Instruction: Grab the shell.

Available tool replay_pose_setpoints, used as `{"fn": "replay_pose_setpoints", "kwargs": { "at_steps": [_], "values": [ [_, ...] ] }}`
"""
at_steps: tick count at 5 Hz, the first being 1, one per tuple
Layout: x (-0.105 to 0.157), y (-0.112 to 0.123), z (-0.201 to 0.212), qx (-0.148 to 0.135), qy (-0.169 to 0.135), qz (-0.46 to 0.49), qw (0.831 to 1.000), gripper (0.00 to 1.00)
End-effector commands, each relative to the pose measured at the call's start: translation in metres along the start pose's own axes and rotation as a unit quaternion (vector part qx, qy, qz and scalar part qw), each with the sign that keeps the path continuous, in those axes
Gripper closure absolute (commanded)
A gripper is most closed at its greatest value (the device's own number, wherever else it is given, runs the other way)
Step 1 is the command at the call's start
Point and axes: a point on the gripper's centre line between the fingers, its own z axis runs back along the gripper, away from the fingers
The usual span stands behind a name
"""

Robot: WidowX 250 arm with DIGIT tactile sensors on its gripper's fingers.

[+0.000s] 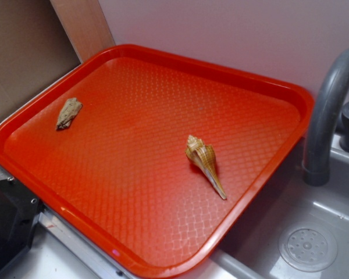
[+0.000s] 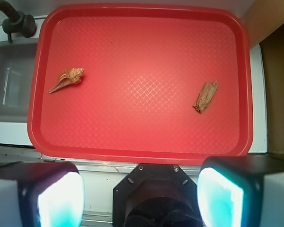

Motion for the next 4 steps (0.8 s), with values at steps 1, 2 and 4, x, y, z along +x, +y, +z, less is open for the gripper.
{"fn": "replay_pose_setpoints", "kwargs": {
  "at_steps": [1, 2, 4],
  "values": [
    [0.000, 0.000, 0.000, 0.000, 0.000, 0.000, 1.000, 0.00],
    [0.028, -0.022, -0.007, 0.046, -0.040, -0.130, 0.990, 0.00],
    [0.092, -0.065, -0.041, 0.087, -0.057, -0.380, 0.919, 0.00]
  ]
}}
